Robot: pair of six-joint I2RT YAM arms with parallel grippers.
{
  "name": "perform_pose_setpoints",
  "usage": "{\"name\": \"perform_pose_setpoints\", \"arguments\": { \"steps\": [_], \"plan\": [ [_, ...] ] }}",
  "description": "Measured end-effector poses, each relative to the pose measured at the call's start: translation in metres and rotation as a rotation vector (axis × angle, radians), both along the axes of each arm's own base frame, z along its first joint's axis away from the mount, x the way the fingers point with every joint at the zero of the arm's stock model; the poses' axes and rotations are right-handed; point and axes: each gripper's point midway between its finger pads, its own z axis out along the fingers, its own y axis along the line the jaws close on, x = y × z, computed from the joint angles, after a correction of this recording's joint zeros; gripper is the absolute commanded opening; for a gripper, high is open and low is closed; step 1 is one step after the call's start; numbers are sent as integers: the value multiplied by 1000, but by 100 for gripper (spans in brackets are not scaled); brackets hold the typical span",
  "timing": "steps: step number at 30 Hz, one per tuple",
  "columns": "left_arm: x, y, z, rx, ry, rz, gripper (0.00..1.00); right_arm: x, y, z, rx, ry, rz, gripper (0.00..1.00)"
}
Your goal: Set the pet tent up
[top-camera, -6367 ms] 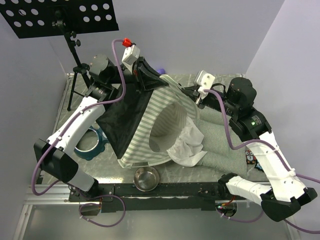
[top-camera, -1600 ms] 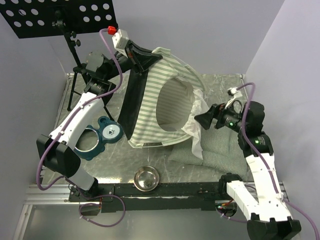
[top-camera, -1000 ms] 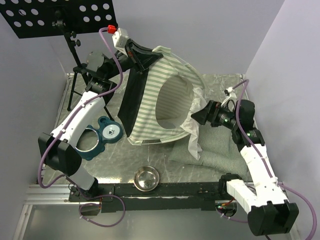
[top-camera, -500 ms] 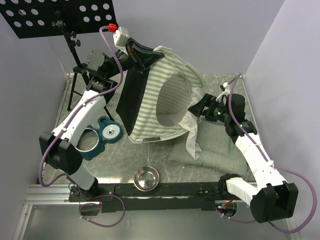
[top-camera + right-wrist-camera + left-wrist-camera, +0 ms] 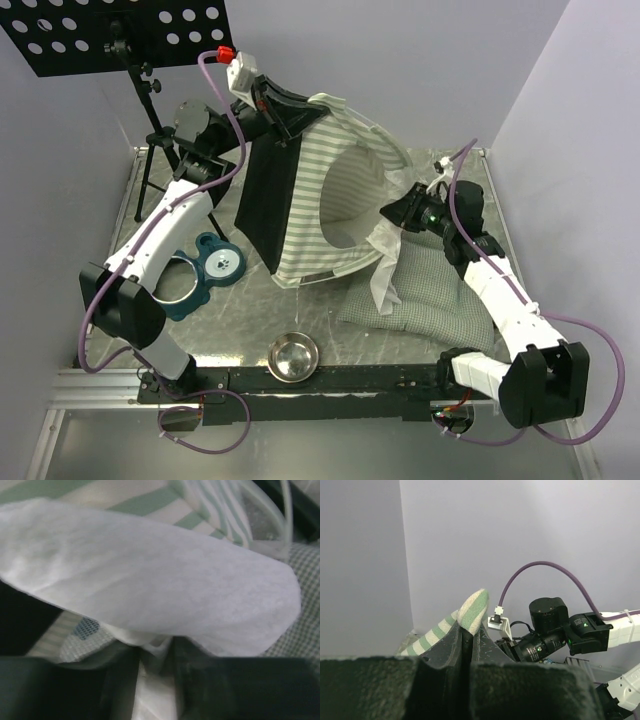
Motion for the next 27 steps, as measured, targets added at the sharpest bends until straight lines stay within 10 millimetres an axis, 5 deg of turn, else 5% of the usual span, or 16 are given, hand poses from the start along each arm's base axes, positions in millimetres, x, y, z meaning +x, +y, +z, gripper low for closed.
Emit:
{"name": "perform_pose_setpoints", "arguments": {
  "steps": [3,6,12,21,27],
  "plan": [
    [1,-1,-1,1,5,-2,9,3,0,7,-10,-38,10,0],
    [3,0,-1,-2,0,11,47,6,-3,13,-38,-59,-2,0],
    [16,10,-1,-1,-10,73,98,14,-27,42,-133,-121,-109,0],
    [39,63,6,20,-46,219,100,27,-102,105,-198,-202,-405,0],
    [-7,65,-5,195,-164,145,100,32,-148,142,-158,-213,-571,0]
  ]
}}
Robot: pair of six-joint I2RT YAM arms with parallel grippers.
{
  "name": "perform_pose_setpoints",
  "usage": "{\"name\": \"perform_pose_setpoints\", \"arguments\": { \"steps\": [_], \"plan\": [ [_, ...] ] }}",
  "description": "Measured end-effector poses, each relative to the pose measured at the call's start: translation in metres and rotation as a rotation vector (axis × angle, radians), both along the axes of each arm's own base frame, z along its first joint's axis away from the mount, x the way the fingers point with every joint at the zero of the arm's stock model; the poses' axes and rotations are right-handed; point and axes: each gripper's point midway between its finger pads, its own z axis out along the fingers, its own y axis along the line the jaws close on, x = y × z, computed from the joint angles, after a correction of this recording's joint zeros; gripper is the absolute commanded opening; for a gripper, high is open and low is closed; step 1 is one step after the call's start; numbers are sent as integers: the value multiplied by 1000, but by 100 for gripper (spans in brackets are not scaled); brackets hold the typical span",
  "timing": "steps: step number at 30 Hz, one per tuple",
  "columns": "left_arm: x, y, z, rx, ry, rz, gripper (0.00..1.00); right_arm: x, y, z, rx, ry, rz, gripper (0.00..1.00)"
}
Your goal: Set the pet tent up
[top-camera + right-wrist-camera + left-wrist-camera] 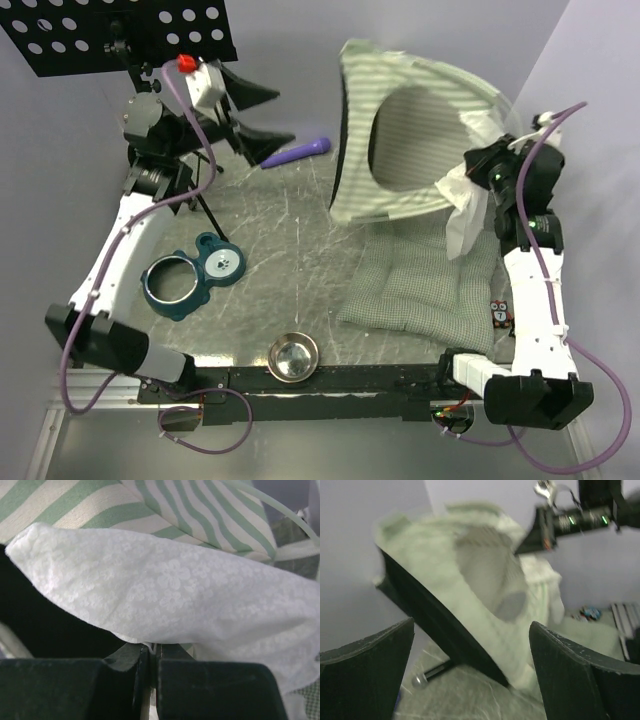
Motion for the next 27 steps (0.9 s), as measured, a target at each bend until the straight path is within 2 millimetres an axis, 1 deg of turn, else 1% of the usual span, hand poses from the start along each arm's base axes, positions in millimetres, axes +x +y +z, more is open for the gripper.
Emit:
{"name": "perform_pose_setpoints", "arguments": {
  "steps": [1,3,5,7,8,9,12,14,16,19,21,24,27],
  "plan": [
    [-9,-2,-8,40,-7,-15,100,1,-5,8,10,-14,-18,0],
    [-24,-9,-30,122,-6,-48,100,0,-13,20,23,-40,-45,0],
    [-37,-23,-57,199,1,-91,100,-1,-19,32,36,-65,-68,0],
    [-54,-45,-93,281,20,-158,100,-3,-25,44,49,-91,-86,0],
    [-64,-59,-114,323,38,-201,100,-4,-27,50,58,-104,-92,0],
    [-75,-75,-139,369,64,-254,100,-5,-28,56,66,-116,-96,0],
    [-91,-111,-200,465,133,-352,100,-7,-31,67,81,-141,-107,0],
    [-91,-136,-238,524,176,-397,100,-7,-33,76,83,-161,-117,0],
    [-83,-167,-274,581,204,-433,100,-8,-37,87,78,-183,-135,0],
    [-67,-208,-315,637,213,-443,100,-10,-45,98,62,-210,-175,0],
    [-63,-234,-339,666,220,-454,100,-11,-51,103,50,-227,-200,0],
    [-64,-270,-358,671,211,-486,100,-11,-57,105,27,-238,-224,0],
    [-63,-306,-362,644,205,-510,100,-10,-60,107,9,-244,-236,0]
  ]
}}
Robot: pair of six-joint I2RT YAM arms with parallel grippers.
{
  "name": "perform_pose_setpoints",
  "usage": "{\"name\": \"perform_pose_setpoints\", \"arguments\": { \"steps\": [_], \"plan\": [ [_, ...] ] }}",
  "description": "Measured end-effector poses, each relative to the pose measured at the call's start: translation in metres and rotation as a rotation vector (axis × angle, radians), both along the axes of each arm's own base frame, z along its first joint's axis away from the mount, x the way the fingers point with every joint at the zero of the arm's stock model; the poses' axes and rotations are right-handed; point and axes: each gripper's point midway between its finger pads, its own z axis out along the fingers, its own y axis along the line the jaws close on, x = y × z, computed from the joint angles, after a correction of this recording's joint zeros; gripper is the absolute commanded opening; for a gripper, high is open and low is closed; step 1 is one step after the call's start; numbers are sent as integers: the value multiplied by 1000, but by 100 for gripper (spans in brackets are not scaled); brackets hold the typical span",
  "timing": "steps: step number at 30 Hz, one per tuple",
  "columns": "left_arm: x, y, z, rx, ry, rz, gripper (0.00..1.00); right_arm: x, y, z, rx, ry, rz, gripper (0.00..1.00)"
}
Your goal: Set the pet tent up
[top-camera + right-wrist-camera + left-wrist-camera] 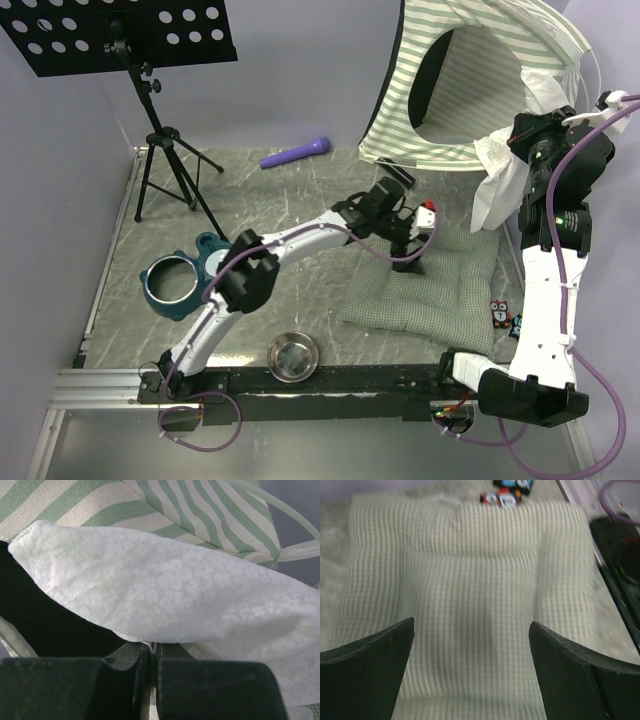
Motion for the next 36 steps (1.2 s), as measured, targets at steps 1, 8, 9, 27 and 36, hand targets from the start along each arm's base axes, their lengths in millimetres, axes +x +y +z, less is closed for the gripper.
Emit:
{"name": "perform_pose_setpoints", "arguments": {
  "steps": [1,8,9,27,36],
  "plan": [
    [1,-13,-1,-16,0,-5,100,0,-1,0,-6,0,-4,0],
    [-1,-52,-52,38,7,13,100,1,-2,0,-39,5,-7,0],
    [-4,-53,-67,69,17,12,100,1,-2,0,-41,6,-7,0],
    [-21,5,-83,230,-27,-7,1,2,2,0,-191,13,36,0],
    [-51,77,83,16,-206,-119,1,-1,-4,-6,-315,23,16,0]
  ]
}}
